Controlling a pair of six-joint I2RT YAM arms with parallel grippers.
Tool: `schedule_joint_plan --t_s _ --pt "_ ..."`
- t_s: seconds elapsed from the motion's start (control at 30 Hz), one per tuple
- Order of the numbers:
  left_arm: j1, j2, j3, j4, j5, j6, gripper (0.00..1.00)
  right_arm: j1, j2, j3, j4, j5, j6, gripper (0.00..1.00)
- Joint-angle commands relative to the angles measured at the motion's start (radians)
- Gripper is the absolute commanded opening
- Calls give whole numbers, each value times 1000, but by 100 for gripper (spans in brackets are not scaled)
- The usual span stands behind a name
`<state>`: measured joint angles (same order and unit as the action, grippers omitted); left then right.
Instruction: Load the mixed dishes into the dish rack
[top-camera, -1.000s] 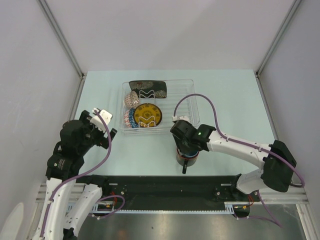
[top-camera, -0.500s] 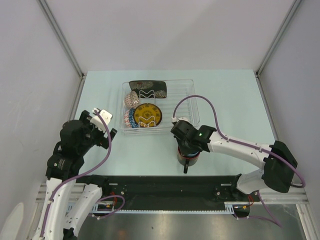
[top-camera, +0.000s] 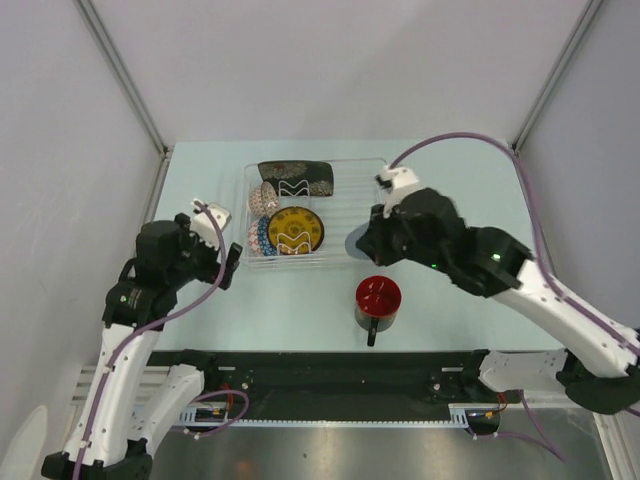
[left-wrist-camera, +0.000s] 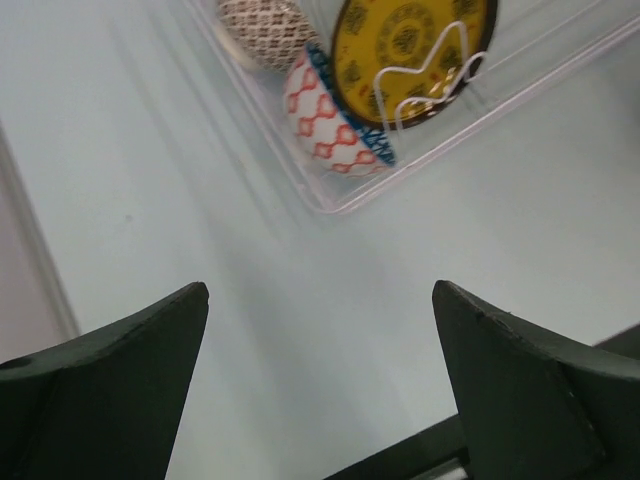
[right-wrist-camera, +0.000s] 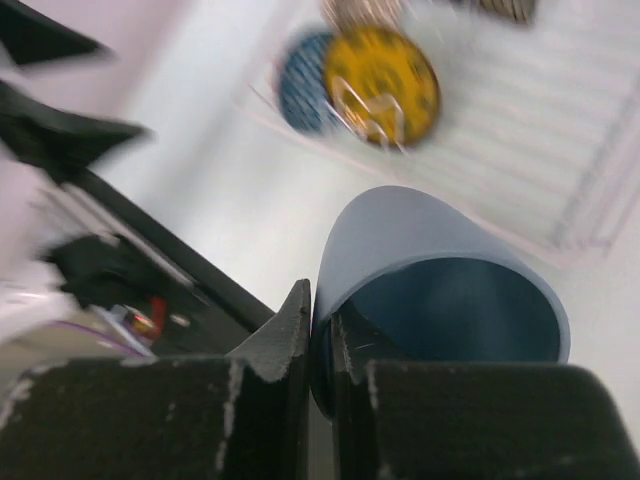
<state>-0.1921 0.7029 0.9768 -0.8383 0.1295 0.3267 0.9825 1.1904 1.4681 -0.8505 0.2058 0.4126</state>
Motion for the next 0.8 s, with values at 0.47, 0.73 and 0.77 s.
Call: schedule_joint_plan --t_s 0.47,0.73,0.77 --pt "-3 139 111 670 1008 -866 100 -271 -108 -322 991 -822 409 0" --pt "-3 227 25 930 1131 -1083 100 -312 -20 -341 1208 -922 587 0" --pt "-1 227 17 936 1133 -1083 100 -315 -5 -345 1223 -940 603 0"
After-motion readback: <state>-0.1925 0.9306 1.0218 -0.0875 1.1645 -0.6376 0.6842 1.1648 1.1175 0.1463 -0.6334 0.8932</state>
